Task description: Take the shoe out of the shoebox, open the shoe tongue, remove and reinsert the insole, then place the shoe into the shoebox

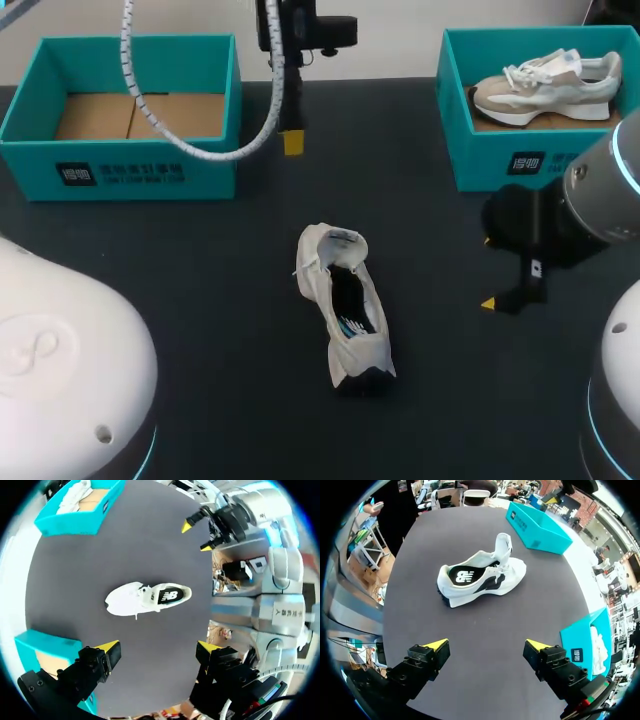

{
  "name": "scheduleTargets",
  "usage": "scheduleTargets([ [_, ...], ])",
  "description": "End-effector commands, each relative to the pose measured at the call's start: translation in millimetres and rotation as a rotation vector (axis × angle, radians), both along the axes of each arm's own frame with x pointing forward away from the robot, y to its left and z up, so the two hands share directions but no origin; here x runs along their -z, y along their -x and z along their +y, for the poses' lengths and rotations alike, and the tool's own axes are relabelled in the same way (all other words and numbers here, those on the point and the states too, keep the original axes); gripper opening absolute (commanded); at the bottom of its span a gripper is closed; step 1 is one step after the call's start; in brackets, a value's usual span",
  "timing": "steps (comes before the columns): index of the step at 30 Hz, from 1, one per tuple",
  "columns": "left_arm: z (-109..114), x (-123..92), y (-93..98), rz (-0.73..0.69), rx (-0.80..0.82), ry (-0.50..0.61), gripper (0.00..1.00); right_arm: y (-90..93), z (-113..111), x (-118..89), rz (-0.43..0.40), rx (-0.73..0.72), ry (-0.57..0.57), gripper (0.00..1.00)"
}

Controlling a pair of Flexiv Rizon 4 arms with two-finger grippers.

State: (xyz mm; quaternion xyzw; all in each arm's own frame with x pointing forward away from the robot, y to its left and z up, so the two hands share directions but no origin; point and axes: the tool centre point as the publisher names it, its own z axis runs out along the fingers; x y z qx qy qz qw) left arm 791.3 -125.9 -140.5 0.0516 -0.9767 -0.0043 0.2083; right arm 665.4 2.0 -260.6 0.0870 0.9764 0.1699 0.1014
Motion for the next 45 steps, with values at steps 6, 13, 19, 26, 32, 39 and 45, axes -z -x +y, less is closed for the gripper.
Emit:
scheduleTargets([
  [6, 9, -3, 12.0, -0.087, 0.026, 0.048, 1.00, 1.5, 0, 1, -0.004, 0.001, 0.000, 1.00],
  [13, 2, 8, 11.4, -0.055, 0.123, 0.213, 1.00, 1.5, 0, 1, -0.004, 0.001, 0.000, 1.00],
  [19, -7, 31, 25.1, -0.095, 0.340, 0.380, 1.00, 1.5, 0, 1, -0.004, 0.001, 0.000, 1.00],
  [26, -13, 43, 49.7, -0.219, 0.591, 0.363, 0.00, 1.5, 0, 1, -0.004, 0.001, 0.000, 1.00],
  [32, -23, 59, 65.0, -0.371, 0.722, 0.367, 0.00, 1.5, 0, 1, -0.004, 0.001, 0.000, 1.00],
  [39, -42, 87, 74.5, -0.388, 0.854, 0.360, 0.00, 1.5, 0, 1, -0.004, 0.001, 0.000, 1.00],
  [45, -55, 105, 83.5, -0.354, 0.954, 0.384, 0.00, 1.5, 0, 1, -0.004, 0.001, 0.000, 1.00],
])
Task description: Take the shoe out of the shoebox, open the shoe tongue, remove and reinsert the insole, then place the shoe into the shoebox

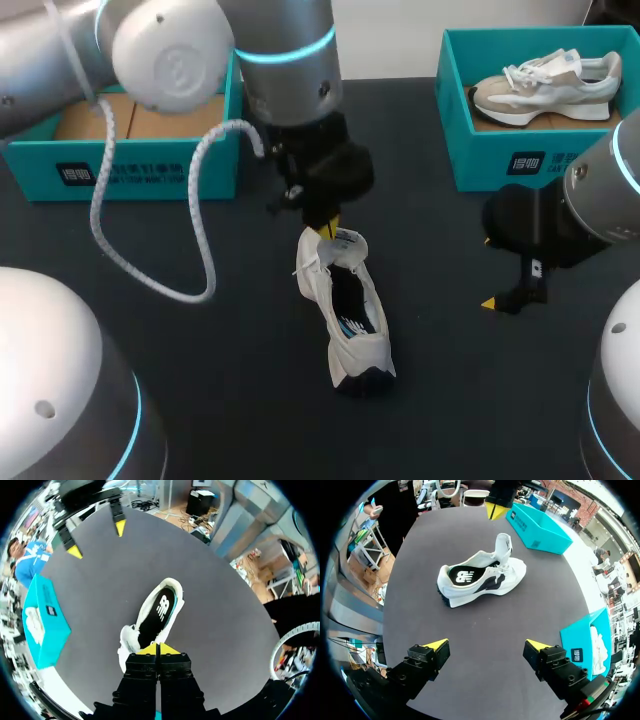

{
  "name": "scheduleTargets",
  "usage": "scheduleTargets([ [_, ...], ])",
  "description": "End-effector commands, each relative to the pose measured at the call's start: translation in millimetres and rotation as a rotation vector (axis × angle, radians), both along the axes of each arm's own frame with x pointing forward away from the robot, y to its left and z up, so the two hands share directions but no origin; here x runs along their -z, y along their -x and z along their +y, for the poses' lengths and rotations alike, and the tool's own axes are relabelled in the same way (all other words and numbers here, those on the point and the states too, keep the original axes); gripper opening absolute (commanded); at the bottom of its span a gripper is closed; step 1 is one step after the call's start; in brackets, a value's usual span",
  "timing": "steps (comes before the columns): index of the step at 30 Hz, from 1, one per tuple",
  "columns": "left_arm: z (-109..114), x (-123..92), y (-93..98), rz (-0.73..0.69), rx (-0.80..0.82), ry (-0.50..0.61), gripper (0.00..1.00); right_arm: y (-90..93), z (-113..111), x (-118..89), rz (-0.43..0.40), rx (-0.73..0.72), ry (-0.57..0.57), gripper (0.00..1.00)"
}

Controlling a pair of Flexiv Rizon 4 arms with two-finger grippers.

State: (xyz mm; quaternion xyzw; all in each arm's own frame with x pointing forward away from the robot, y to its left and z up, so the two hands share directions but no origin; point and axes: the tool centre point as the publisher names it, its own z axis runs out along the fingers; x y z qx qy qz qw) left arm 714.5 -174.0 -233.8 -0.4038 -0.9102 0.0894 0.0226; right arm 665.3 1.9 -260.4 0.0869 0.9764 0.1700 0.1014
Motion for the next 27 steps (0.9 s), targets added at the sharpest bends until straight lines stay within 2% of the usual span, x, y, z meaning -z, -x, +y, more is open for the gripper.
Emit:
scheduleTargets([
  [1, -8, 14, 8.8, -0.014, 0.087, -0.004, 0.00, 1.4, 0, 1, -0.004, 0.001, 0.000, 1.00],
  [6, -17, 27, 19.5, -0.009, 0.148, -0.009, 0.00, 1.4, 0, 1, -0.004, 0.001, 0.000, 1.00],
  [9, -22, 35, 26.4, -0.015, 0.163, 0.028, 0.00, 1.4, 0, 1, -0.004, 0.001, 0.000, 1.00],
  [27, -22, 35, 26.4, -0.015, 0.163, 0.028, 0.00, 1.4, 0, 1, -0.004, 0.001, 0.000, 1.00],
])
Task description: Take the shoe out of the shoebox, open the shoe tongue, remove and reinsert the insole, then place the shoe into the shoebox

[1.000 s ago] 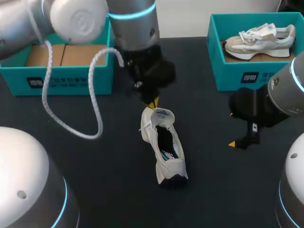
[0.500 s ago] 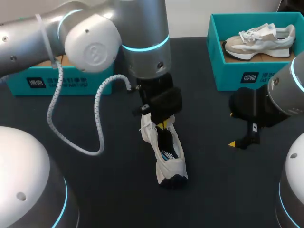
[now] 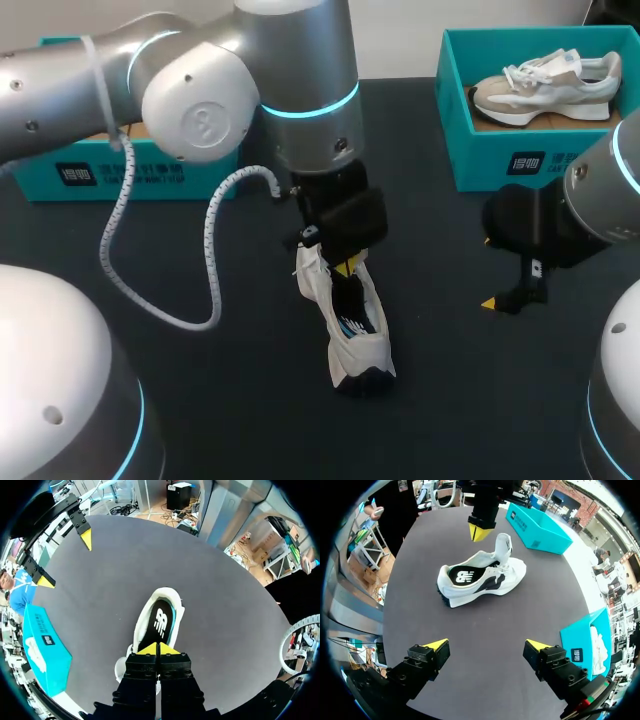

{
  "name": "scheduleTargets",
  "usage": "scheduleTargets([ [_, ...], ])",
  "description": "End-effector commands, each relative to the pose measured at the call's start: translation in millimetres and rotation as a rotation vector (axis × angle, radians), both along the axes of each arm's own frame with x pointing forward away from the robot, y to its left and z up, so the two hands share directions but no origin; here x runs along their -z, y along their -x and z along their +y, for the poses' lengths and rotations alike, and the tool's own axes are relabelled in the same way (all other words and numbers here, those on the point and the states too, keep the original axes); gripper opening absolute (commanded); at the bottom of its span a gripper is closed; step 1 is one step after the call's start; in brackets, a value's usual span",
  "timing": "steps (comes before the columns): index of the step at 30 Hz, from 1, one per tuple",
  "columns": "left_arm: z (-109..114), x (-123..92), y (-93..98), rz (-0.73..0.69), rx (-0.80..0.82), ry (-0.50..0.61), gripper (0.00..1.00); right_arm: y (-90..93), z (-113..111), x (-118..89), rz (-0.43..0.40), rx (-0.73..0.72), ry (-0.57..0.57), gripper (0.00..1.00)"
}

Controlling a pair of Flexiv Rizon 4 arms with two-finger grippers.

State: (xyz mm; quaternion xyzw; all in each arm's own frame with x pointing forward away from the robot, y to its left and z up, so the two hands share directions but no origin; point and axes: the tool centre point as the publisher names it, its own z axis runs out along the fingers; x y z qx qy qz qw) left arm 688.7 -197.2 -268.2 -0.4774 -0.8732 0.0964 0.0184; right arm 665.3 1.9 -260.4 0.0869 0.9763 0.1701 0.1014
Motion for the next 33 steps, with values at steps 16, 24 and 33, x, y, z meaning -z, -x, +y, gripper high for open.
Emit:
scheduleTargets([
  [16, -18, 43, -6.8, -0.081, 0.266, -0.092, 0.00, 1.4, 0, 1, -0.004, 0.001, 0.000, 1.00],
  [24, -17, 59, -5.8, -0.018, 0.335, -0.082, 0.00, 1.4, 0, 1, -0.004, 0.001, 0.000, 1.00],
  [33, -14, 80, 6.1, 0.012, 0.393, -0.144, 0.00, 1.4, 0, 1, -0.004, 0.001, 0.000, 1.00],
])
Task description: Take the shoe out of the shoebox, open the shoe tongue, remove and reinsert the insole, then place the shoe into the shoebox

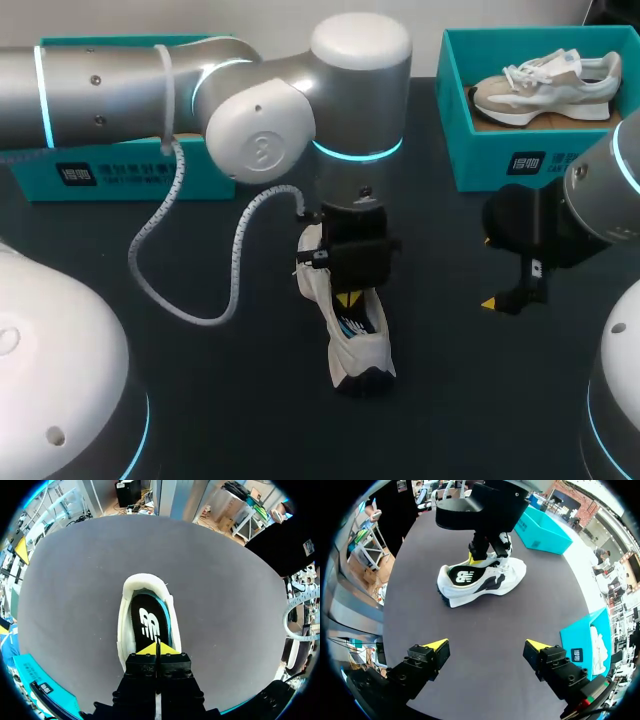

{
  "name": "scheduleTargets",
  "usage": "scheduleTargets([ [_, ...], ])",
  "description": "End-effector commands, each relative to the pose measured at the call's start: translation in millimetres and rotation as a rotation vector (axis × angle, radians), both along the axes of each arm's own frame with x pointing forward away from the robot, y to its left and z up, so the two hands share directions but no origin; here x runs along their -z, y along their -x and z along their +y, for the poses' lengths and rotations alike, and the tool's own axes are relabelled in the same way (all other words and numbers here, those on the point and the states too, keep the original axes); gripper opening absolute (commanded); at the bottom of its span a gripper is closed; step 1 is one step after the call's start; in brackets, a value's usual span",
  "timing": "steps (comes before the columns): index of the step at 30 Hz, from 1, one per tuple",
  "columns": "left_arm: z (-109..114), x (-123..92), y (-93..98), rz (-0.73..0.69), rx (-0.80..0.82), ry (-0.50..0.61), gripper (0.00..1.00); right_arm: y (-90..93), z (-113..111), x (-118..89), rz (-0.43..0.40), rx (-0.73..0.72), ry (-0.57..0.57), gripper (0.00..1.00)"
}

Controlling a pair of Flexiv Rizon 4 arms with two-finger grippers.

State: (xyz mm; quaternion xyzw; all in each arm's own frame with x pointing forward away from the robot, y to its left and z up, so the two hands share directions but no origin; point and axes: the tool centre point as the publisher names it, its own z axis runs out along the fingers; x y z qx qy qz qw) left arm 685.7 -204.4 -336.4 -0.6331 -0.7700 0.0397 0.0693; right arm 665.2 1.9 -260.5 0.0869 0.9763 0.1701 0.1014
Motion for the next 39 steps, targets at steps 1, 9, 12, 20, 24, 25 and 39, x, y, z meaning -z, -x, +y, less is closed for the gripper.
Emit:
scheduleTargets([
  [1, -7, 15, 4.0, 0.000, 0.010, -0.028, 0.00, 1.4, 0, 1, -0.004, 0.001, 0.000, 1.00],
  [9, -5, 33, 4.6, 0.016, 0.000, -0.062, 0.00, 1.4, 0, 1, -0.004, 0.001, 0.000, 1.00],
  [12, -2, 37, 6.6, 0.019, -0.002, -0.067, 0.00, 1.4, 0, 1, -0.004, 0.001, 0.000, 1.00],
  [20, -3, 55, 15.9, -0.009, -0.031, -0.056, 0.00, 1.4, 0, 1, -0.004, 0.001, 0.000, 1.00],
  [24, -3, 49, 13.4, 0.000, -0.067, -0.040, 0.00, 1.4, 0, 1, -0.004, 0.001, 0.000, 1.00],
  [25, -1, 42, 12.6, 0.001, -0.075, -0.024, 0.00, 1.4, 0, 1, -0.004, 0.001, 0.000, 1.00],
  [39, 9, 28, 29.4, 0.076, 0.004, -0.069, 0.00, 1.4, 0, 1, -0.004, 0.001, 0.000, 1.00],
])
